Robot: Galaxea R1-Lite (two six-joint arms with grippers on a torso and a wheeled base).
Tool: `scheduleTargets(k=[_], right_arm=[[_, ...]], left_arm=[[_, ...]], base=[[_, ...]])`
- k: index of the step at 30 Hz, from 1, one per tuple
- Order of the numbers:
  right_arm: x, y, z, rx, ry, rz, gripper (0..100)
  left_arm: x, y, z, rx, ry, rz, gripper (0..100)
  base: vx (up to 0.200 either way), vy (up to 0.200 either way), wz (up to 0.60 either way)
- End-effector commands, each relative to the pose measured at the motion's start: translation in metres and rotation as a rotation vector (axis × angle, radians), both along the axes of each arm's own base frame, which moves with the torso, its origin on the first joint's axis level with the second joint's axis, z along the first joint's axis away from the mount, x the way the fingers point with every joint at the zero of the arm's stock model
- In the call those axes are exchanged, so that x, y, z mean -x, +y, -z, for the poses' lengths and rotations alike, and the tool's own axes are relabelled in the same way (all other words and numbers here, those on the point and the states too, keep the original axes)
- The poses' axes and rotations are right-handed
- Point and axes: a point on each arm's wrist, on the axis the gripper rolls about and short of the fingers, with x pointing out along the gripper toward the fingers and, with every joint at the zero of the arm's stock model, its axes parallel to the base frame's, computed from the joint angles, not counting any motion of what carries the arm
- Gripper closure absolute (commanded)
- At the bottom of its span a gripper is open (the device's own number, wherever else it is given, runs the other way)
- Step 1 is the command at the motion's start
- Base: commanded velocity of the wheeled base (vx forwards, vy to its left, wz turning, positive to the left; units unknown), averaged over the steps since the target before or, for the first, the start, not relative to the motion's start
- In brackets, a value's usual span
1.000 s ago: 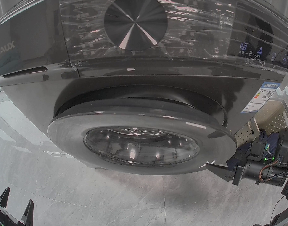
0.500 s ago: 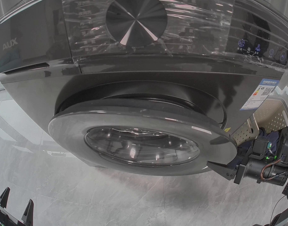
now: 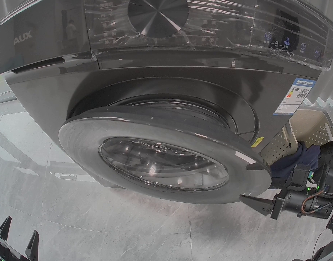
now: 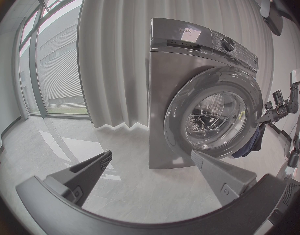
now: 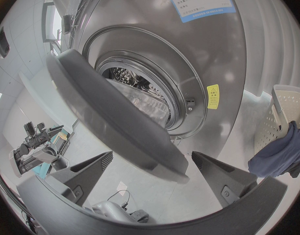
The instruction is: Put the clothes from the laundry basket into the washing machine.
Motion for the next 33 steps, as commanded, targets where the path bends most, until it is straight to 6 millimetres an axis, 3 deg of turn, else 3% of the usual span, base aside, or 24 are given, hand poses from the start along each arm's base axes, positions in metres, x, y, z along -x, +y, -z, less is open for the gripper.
scheduleTargets(k=[1,4,13,22,26,33], right_arm=[[-0.007,0.000,-0.007,-0.014,-0.026,0.016,0],[-0.006,0.002,-0.003,-0.004,-0.007,0.004,0],[0.006,0.005,0.009,0.019,0.040,-0.044,0],[-0.008,0.009,-0.001,-0.002,0.006,-0.022,0],[-0.011,0.014,0.000,-0.001,0.011,-0.034,0],[-0.001,0.021,0.014,0.030,0.072,-0.089,0]], left_arm=[[0.000,0.000,0.005,0.001,0.000,0.000,0],[0.000,0.000,0.005,0.001,0.000,0.000,0],[0.000,0.000,0.005,0.001,0.000,0.000,0],[0.000,0.000,0.005,0.001,0.000,0.000,0],[0.000,0.000,0.005,0.001,0.000,0.000,0],[0.000,0.000,0.005,0.001,0.000,0.000,0]], base=[[-0.200,0.000,0.00],[-0.200,0.000,0.00],[0.000,0.000,0.00],[0.000,0.000,0.00],[-0.200,0.000,0.00],[-0.057,0.000,0.00]])
